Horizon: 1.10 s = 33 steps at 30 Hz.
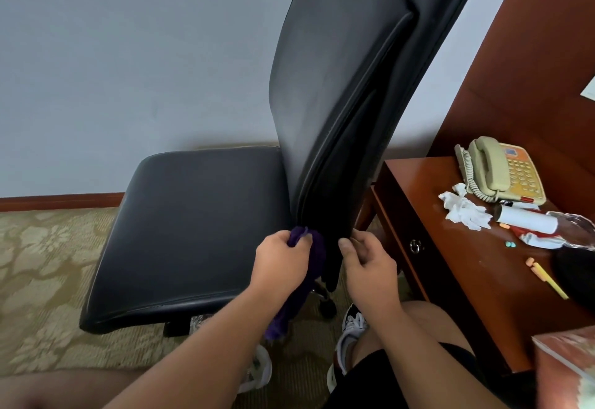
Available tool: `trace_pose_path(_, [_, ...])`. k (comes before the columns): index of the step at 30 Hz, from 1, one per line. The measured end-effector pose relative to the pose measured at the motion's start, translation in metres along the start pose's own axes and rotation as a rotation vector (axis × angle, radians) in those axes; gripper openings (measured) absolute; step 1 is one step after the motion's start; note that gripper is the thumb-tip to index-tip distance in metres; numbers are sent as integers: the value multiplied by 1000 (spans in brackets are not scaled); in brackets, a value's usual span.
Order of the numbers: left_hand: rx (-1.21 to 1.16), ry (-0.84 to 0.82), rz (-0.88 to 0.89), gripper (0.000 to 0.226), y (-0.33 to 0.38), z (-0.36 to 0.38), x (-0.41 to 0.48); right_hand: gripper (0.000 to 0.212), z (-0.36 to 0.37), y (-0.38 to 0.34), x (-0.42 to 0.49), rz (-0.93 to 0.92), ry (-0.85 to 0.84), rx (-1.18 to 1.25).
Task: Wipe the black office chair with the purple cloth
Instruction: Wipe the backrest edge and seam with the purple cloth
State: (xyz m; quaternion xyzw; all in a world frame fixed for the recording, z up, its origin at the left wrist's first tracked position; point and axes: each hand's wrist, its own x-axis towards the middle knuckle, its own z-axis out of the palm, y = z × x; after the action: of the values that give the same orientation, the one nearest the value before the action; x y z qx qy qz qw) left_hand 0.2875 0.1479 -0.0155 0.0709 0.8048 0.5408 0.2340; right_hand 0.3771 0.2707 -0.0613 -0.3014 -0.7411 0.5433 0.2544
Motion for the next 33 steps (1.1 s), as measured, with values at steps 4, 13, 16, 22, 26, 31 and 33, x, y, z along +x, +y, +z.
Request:
trace_pose_path(4, [-44,56,89,26,24,-4,-7,20,1,0,-2,16,-6,8])
trace_pose_path(13, [64,167,491,28,127,-22,-22,21,1,1,0,52,13,18])
trace_pose_path(16, [159,173,590,30,139,-21,-22,23,2,1,2,67,19,19])
trace_pose_path(22, [401,188,640,29,111,-20,-19,21,0,2,5,84,11,7])
trace_pose_path(26, [428,150,560,32,108,-20,-19,16,-2,-1,8,87,-13,-9])
trace_pose_path(31, [262,135,632,34,162,-16,-29,20,2,-3,4,63,25,-52])
trace_pose_path(33, [264,177,707,36,181,-16,-30,23,1,-3,4,56,27,-79])
